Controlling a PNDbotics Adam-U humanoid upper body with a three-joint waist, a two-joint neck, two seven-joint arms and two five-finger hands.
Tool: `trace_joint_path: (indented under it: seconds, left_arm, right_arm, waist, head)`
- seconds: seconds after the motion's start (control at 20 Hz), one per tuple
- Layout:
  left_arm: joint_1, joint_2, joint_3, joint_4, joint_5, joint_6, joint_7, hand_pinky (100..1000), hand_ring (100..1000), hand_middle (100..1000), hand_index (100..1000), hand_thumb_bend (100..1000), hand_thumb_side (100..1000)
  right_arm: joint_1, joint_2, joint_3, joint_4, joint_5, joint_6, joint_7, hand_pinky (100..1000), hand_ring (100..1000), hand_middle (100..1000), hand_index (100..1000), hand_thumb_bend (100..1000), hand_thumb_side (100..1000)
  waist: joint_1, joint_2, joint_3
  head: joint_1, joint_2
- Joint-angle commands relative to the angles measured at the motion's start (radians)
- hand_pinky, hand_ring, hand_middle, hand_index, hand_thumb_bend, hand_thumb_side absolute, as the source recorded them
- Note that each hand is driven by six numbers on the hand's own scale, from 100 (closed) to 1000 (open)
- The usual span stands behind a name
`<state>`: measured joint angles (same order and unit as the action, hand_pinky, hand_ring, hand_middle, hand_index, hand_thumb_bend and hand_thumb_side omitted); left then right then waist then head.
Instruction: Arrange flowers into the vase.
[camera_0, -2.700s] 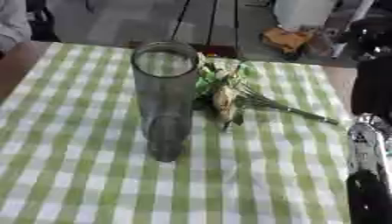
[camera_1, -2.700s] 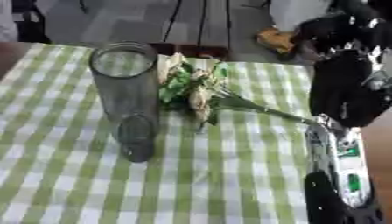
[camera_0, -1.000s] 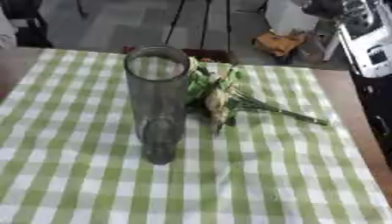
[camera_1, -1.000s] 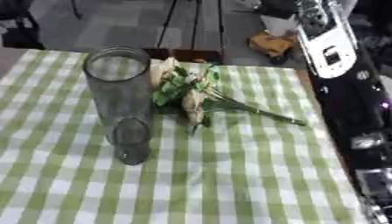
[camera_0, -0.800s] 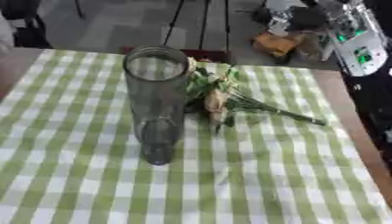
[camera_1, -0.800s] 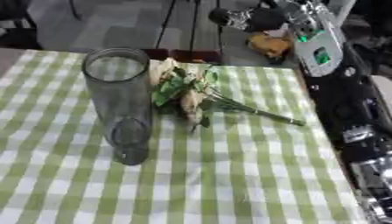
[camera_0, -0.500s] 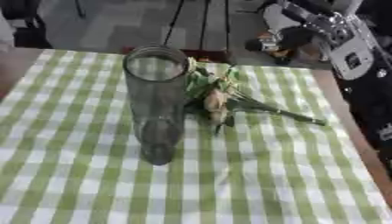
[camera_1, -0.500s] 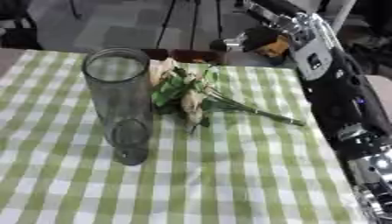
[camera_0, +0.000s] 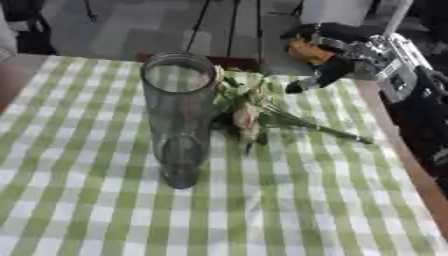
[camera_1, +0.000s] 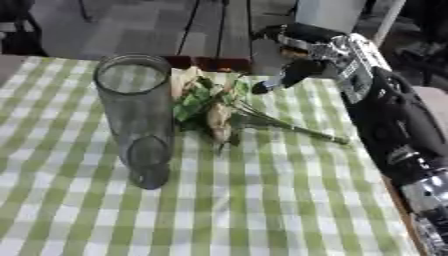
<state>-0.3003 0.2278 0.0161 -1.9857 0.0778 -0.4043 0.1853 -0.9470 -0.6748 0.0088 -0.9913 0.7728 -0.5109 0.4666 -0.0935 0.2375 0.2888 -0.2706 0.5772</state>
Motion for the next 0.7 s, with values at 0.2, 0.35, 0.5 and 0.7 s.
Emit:
trace_joint_path:
  seconds: [0.2,0.35,0.5,0.7]
  left_arm:
    - [-0.012,0.01,-0.001,-0.014,0.002,0.0,-0.003,533,828,930,955,100,872]
    - [-0.013,0.01,-0.002,-0.014,0.003,0.0,-0.003,533,828,930,954,100,872]
    - [-0.013,0.01,-0.002,-0.014,0.003,0.0,-0.003,532,828,930,954,100,872]
    - [-0.014,0.01,-0.002,-0.014,0.004,0.0,-0.003,532,828,931,954,100,871]
  right_arm:
    - [0.004,-0.035,0.014,0.032,0.043,0.011,-0.045,836,965,905,983,654,638]
    - [0.011,-0.028,0.022,0.057,0.07,0.01,-0.076,837,961,905,980,649,635]
    - [0.013,-0.025,0.025,0.071,0.087,0.005,-0.099,834,942,897,964,634,617]
    - [0.027,-0.012,0.035,0.1,0.117,0.002,-0.145,834,941,893,961,630,598]
  waist:
    - [0.004,-0.013,0.002]
    - [0.004,-0.012,0.003]
    - [0.004,-0.011,0.004]
    - [0.004,-0.006,0.008]
  head:
    - [-0.002,-0.013]
    - [-0.002,-0.015]
    - [-0.002,-0.015]
    - [-0.004,-0.014]
